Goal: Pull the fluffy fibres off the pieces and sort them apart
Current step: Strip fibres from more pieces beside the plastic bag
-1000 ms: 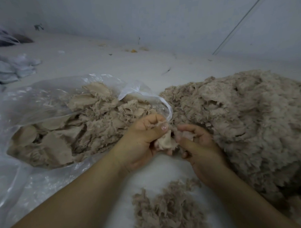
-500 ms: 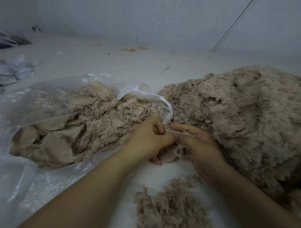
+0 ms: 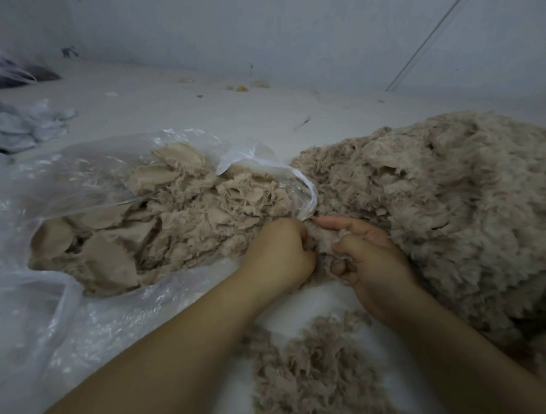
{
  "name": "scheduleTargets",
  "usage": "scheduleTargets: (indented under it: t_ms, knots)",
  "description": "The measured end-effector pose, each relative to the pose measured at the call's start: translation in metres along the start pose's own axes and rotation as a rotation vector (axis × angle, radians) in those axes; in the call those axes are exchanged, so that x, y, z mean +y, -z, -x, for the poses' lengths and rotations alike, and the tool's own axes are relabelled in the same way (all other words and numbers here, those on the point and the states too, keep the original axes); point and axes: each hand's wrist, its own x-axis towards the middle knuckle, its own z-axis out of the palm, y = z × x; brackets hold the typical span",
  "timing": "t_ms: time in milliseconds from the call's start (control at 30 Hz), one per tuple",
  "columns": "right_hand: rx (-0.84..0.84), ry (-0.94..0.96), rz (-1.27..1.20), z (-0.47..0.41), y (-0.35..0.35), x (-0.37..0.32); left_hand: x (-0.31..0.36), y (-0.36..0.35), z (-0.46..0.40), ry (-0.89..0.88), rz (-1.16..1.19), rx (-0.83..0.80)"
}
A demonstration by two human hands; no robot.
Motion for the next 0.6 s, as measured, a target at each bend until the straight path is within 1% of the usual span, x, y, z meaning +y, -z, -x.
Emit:
scheduleTargets:
  t_ms: [33, 100, 167, 233, 300, 433, 600]
  knots:
    - [-0.003, 0.007, 0.004, -0.001, 0.001, 0.0, -0.002, -0.001, 0.001, 0.002, 0.054, 0.004]
    - [-0.019, 0.011, 0.03, -0.001, 0.003, 0.001, -0.006, -0.001, 0.005, 0.009, 0.261, 0.011]
    - [-0.062, 0.021, 0.093, 0.0, 0.004, 0.003, -0.007, 0.0, 0.011, -0.048, 0.452, 0.0]
    - [-0.111, 0.025, 0.121, 0.0, 0.004, 0.002, -0.002, -0.002, 0.015, -0.114, 0.544, -0.01]
    - [-0.135, 0.021, 0.12, 0.0, 0.003, 0.001, 0.002, -0.005, 0.015, -0.12, 0.638, 0.015]
    - [-0.072, -0.017, 0.114, 0.001, -0.002, -0.003, 0.0, -0.001, 0.014, -0.054, 0.925, 0.052]
    - [0.023, -0.064, 0.066, 0.002, -0.004, -0.008, 0.002, 0.003, 0.015, -0.02, 1.183, 0.041]
